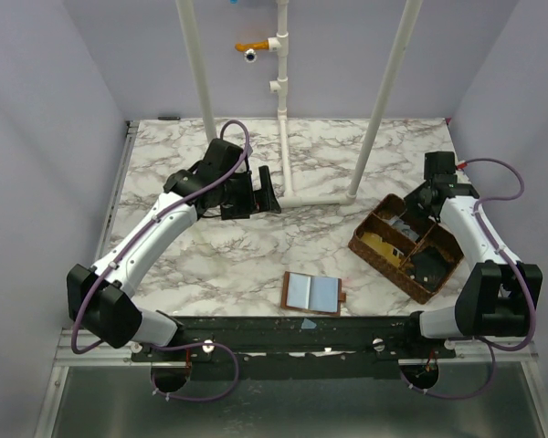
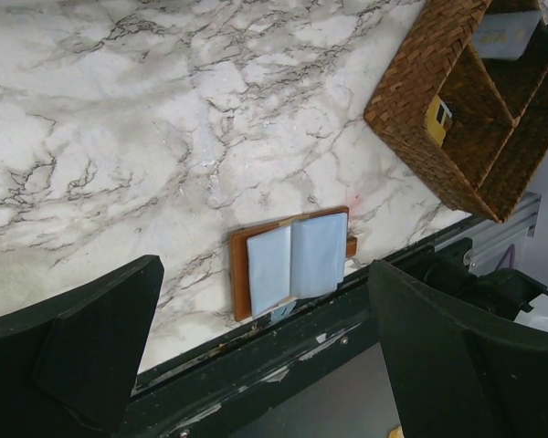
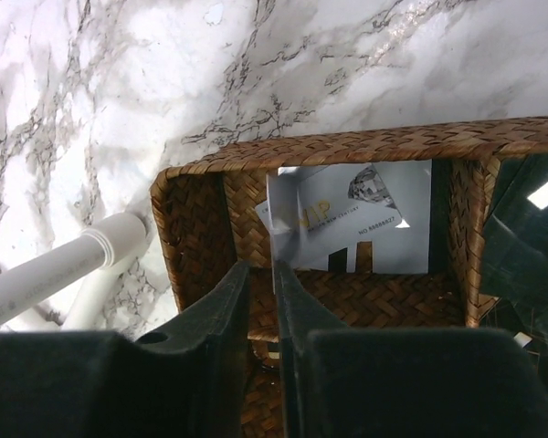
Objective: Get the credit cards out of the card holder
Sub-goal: Place the credit card in the storage box, then close the card holder at the center of the board.
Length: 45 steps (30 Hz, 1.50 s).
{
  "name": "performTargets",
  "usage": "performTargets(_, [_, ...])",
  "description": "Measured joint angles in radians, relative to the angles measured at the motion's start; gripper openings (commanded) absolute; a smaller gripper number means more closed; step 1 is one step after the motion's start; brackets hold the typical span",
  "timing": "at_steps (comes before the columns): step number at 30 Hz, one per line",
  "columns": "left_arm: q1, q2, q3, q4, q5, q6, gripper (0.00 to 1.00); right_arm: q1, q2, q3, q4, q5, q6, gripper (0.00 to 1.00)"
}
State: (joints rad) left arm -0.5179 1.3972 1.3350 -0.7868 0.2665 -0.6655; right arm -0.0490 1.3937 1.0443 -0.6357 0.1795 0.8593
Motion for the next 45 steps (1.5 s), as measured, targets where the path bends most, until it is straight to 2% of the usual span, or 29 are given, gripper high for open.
performTargets(7, [0.001, -0.012, -0.024, 0.005, 0.006, -0.001, 0.99, 0.000, -0.003, 0.000, -0.004, -0.018, -0.018, 0.53])
performTargets(14, [0.001, -0.035, -0.052, 0.023, 0.013, -0.005, 0.98, 0.002, -0.014, 0.002, -0.010, -0.056, -0.068, 0.92])
performTargets(17, [0.001, -0.052, -0.082, 0.033, 0.021, -0.015, 0.98, 0.016, -0.023, 0.002, -0.018, -0.063, -0.083, 1.00])
performTargets(20, [0.001, -0.068, -0.114, 0.050, 0.035, -0.026, 0.98, 0.054, -0.041, 0.015, -0.043, -0.060, -0.098, 1.00])
performTargets(28, [-0.008, -0.106, -0.203, 0.089, 0.061, -0.060, 0.98, 0.257, -0.101, 0.069, -0.092, -0.043, -0.103, 1.00])
performTargets(32, [-0.048, -0.111, -0.256, 0.105, 0.059, -0.081, 0.98, 0.356, -0.152, 0.063, -0.122, -0.025, -0.087, 1.00])
performTargets(42, [-0.182, -0.111, -0.436, 0.192, 0.041, -0.156, 0.98, 0.557, -0.278, -0.071, -0.144, -0.008, -0.008, 1.00])
performTargets(45, [-0.206, -0.106, -0.504, 0.244, 0.040, -0.183, 0.95, 0.622, -0.301, -0.127, -0.144, 0.003, 0.024, 1.00])
